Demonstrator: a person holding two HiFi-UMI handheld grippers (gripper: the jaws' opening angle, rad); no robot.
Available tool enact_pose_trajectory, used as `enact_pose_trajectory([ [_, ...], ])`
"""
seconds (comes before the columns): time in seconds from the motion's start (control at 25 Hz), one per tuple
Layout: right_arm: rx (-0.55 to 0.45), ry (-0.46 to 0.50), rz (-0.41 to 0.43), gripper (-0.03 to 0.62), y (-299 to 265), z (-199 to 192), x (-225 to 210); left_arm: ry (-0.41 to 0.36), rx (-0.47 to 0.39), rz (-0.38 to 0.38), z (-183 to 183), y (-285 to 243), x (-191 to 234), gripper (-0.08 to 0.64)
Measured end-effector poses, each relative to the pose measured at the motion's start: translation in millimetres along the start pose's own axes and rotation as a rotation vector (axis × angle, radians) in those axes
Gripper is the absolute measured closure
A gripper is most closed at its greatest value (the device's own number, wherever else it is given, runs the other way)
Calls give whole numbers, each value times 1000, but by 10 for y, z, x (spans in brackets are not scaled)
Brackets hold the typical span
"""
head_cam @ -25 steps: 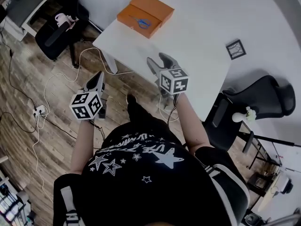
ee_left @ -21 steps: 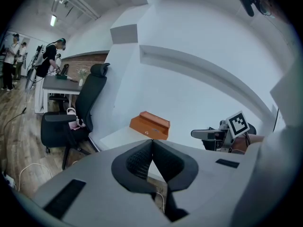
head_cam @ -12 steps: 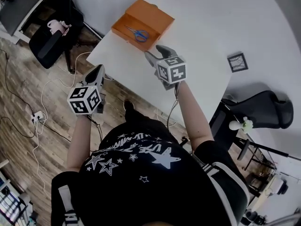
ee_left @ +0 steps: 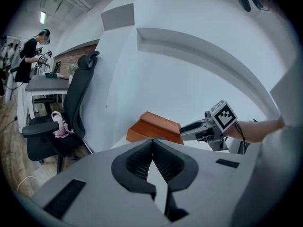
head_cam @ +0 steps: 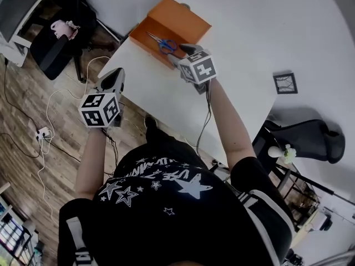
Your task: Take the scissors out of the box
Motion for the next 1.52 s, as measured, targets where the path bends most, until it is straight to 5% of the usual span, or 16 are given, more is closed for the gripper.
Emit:
enact_pose_trajectory([
  [1.08,498,345,-80,379,-1014,99,-190,27,60,0,120,-664,214,541],
  [1.52,562,295,-40,407,-1163,136,-197,39,54,10,136,-728,198,541],
])
Point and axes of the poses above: the fingertips, and each gripper's own axes: y backward along the fingers, x to its left, z out of its top, the point moved 7 cm from there along y, backward along the fingers, and after that the axes turned 4 degrees about x, right-handed, at the moved point
